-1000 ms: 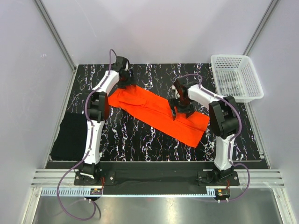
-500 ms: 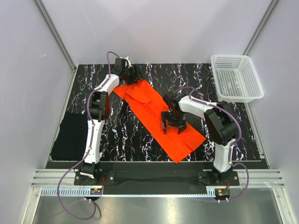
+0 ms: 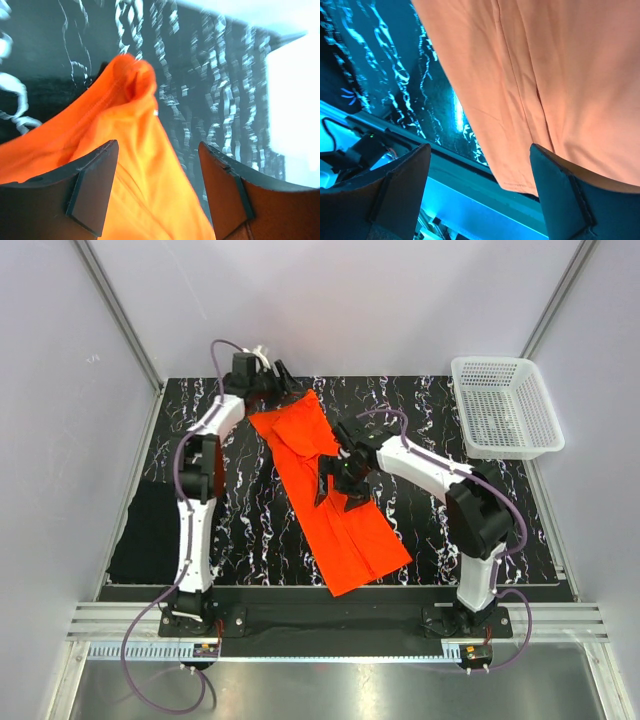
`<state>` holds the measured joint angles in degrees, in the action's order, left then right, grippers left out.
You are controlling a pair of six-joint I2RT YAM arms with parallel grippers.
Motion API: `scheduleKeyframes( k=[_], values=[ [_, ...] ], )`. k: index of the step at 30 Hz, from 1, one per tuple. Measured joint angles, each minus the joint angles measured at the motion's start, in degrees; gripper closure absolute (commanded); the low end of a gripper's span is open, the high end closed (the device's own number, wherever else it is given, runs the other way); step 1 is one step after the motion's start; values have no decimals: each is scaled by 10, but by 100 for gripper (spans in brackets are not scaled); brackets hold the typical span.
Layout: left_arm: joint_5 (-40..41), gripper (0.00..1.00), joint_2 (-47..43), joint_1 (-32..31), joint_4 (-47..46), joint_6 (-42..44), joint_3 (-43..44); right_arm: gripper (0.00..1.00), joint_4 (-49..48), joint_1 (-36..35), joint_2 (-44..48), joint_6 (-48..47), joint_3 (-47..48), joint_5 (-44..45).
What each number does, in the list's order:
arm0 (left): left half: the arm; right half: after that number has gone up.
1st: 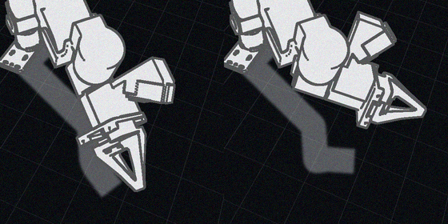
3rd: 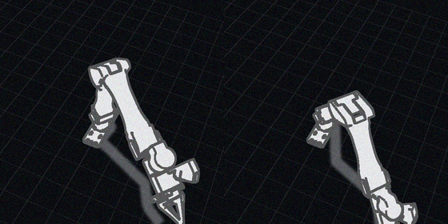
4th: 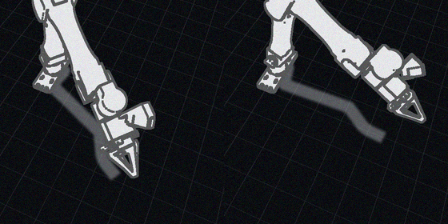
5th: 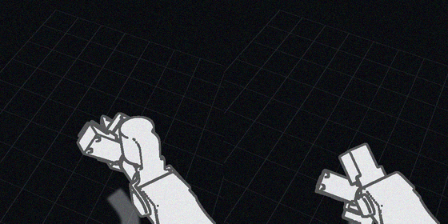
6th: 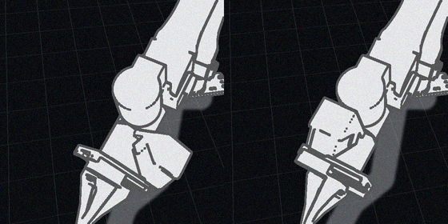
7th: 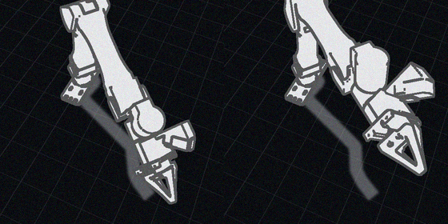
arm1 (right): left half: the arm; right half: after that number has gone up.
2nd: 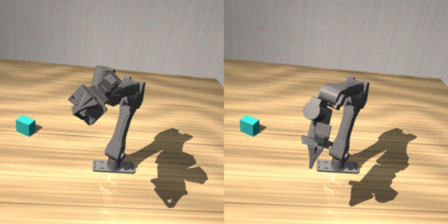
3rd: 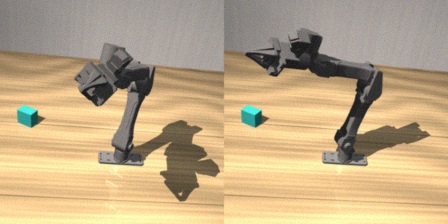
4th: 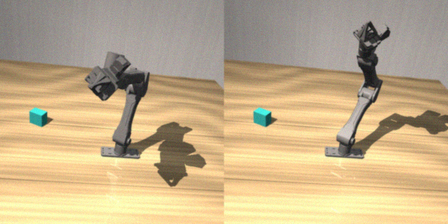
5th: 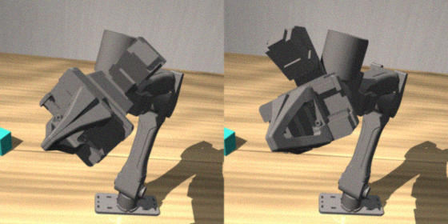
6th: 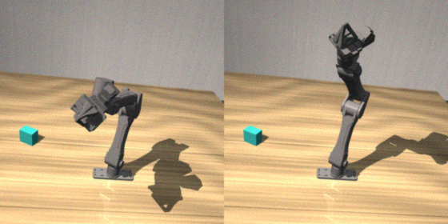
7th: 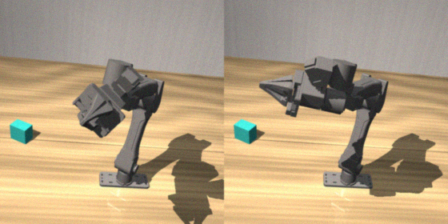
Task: Fold and stack the t-shirts
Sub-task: Fold the tshirt
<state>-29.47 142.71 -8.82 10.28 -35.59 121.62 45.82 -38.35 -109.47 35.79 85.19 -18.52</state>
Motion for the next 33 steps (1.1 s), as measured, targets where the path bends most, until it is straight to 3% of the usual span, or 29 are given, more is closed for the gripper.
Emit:
scheduleKeyframes(
  k=[4,8,11,20,33],
  values=[
    [15,30,-87,11,-20,-1,-42,14,4,14,30,-5,-3,-2],
    [25,33,-106,10,-72,16,-34,18,4,31,55,-12,-31,-5],
    [35,40,-74,-2,-81,47,-2,24,8,44,67,-14,-56,-7],
    [62,34,56,-23,-108,59,21,36,4,78,119,-10,-110,-12],
    [116,43,71,-28,-122,42,21,39,-14,82,113,-3,-128,-46]
  ],
)
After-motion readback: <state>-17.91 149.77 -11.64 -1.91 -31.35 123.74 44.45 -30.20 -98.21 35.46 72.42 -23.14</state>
